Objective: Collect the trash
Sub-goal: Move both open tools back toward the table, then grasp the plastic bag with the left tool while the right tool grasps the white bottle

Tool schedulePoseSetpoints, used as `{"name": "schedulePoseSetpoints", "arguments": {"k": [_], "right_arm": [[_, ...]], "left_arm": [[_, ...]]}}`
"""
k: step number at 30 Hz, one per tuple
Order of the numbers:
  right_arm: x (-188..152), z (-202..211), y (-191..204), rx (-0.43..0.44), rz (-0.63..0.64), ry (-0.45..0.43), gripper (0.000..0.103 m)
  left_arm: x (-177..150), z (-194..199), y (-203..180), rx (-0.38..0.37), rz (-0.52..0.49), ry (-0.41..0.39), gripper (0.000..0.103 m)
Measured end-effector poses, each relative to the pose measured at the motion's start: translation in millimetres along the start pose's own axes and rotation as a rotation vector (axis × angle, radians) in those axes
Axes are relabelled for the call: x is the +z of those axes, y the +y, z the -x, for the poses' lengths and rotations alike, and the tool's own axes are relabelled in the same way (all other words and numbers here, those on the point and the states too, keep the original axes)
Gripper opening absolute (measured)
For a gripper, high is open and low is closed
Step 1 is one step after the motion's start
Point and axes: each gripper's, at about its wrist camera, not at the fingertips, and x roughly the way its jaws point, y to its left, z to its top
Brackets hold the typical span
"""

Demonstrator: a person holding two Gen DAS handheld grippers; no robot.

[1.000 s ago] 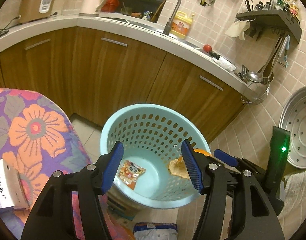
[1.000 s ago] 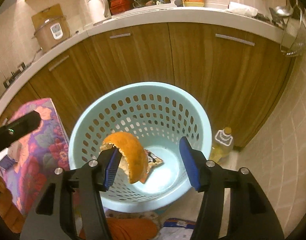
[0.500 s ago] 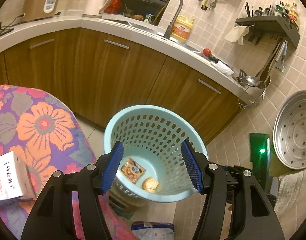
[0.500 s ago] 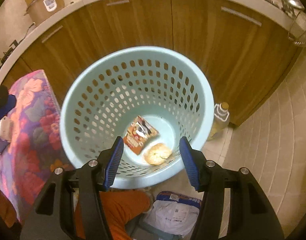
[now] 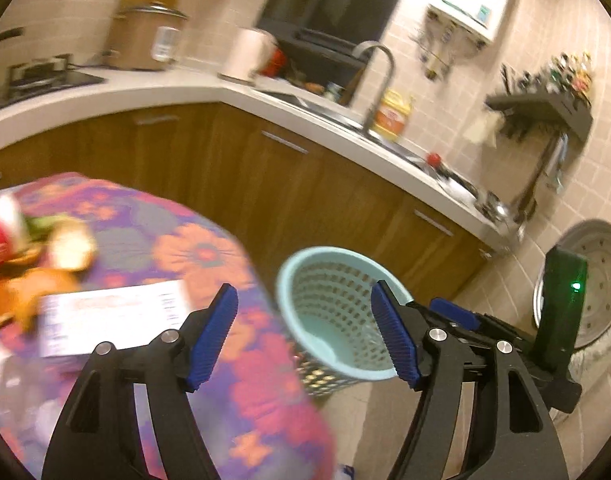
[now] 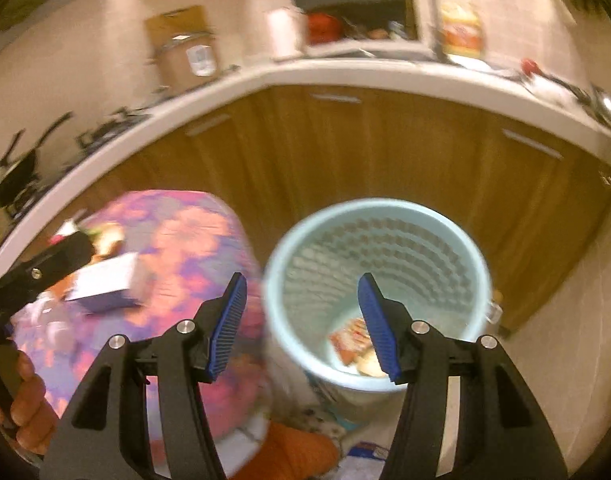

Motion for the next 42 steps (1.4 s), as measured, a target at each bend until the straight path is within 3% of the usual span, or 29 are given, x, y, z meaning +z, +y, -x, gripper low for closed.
{"name": "schedulePoseSetpoints", "arguments": {"k": [8, 13, 22, 28, 37, 42], "right_arm": [[-1, -2, 110, 0.153, 0.170, -0.027, 0.056], [-11, -12, 161, 0.236, 0.248, -0.005, 0.056], [-41, -27, 237, 0.360, 0.382, 0.044, 0.062], [-55, -47, 265, 0.362, 0.437, 0.082, 0.062], [-59, -61, 274, 0.384, 0.472, 0.097, 0.065], [-62, -64, 283, 0.405, 0.501, 0.105, 0.066]], "left_arm": [[0, 91, 77, 0.187, 0.104, -0.104, 0.068], [-4, 145, 131, 0.301, 0.178, -0.168, 0.070], [-28, 213, 219, 0.511, 0.281, -0.208, 0.071], [-36, 233, 264, 0.571, 0.334, -0.190, 0.071], [-48, 236, 328, 0.664, 0.381, -0.158, 0.071], [-55, 218, 360, 0.622, 0.427, -0.095, 0.072]]}}
